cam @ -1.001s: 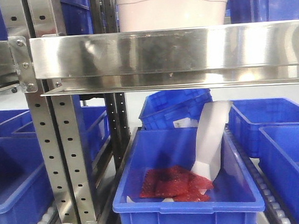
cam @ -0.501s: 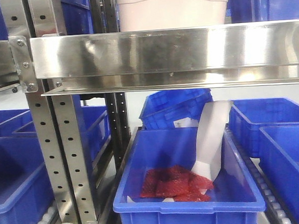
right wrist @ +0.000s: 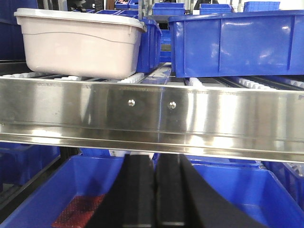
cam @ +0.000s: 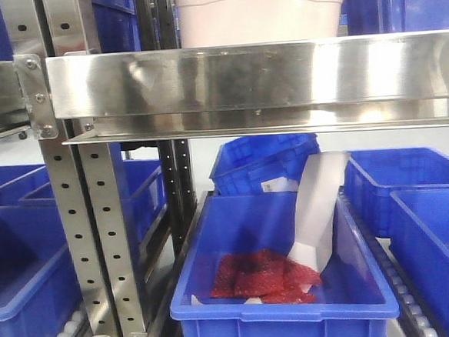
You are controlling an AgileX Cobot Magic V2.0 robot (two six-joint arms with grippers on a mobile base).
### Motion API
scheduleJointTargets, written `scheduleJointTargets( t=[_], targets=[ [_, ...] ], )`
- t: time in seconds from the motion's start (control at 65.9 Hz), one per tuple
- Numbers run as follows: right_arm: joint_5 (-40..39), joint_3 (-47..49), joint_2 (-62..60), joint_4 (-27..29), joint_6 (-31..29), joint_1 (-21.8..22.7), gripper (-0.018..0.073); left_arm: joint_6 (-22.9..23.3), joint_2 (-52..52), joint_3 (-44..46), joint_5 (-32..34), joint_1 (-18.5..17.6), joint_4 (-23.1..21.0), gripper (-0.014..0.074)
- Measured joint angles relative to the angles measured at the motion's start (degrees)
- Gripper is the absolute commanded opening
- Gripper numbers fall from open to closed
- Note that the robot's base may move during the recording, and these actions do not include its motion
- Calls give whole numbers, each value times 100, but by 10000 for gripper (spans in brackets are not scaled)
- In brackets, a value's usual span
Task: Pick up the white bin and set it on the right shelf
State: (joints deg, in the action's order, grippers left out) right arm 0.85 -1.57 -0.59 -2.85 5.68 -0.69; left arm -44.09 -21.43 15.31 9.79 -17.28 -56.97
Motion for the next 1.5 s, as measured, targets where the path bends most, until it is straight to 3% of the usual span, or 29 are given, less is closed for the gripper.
scheduleJointTargets(
  t=[0.319, 1.502],
  targets=[
    [-3, 0, 0, 534, -568, 0, 60, 0, 0, -34, 0, 0, -75, -117],
    [-3, 0, 0, 582, -568, 0, 55, 0, 0, -80, 274, 0, -40, -117]
  ],
)
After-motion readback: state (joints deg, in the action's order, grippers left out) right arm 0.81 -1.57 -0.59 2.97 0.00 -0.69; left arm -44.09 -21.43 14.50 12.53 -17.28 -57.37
